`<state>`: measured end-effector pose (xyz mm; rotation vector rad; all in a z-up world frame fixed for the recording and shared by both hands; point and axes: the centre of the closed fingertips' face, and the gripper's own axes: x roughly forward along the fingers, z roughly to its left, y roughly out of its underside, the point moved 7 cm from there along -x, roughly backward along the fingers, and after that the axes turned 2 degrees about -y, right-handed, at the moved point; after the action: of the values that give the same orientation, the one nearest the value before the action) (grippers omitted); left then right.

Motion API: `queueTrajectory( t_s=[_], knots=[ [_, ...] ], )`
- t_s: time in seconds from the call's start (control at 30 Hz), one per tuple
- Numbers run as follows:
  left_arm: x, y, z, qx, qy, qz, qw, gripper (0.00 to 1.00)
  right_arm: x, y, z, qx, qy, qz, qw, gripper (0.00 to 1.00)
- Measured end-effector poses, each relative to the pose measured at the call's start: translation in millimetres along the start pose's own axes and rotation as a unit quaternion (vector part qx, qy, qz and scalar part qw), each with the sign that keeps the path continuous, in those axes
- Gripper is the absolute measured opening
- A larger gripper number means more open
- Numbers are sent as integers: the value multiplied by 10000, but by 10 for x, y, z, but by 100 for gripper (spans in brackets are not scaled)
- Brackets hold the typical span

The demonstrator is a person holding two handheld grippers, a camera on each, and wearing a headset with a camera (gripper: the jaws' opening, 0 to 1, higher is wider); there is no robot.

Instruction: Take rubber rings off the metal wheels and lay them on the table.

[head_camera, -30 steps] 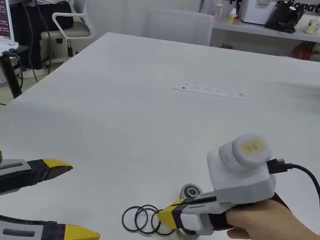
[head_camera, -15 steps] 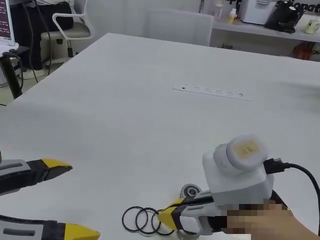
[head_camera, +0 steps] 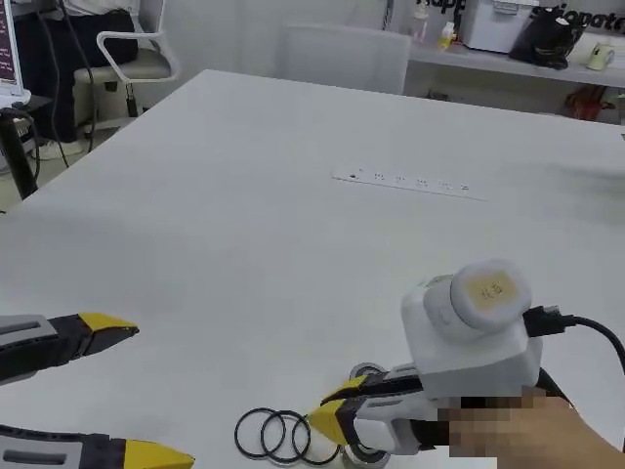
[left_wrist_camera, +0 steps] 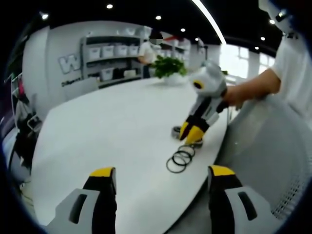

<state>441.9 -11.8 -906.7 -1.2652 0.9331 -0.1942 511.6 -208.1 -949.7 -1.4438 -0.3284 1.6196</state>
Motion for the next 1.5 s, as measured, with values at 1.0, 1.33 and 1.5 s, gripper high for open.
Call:
queueTrajectory(
  t_s=[1.0, 1.33, 1.5],
  knots=[
    [-61, -206, -31, 309, 141, -139, 9993, 87, -1126, -245, 116, -852, 127, -1217, 9888, 65],
    [-120, -173, -25, 211, 2, -219, 9995, 86, -1413, 11, 33, -438, 393, -1733, 9831, 85],
    [-151, -135, -11, 160, -82, -195, 9996, 87, -1506, 188, -64, -106, 628, -1877, 9802, 90]
  ],
)
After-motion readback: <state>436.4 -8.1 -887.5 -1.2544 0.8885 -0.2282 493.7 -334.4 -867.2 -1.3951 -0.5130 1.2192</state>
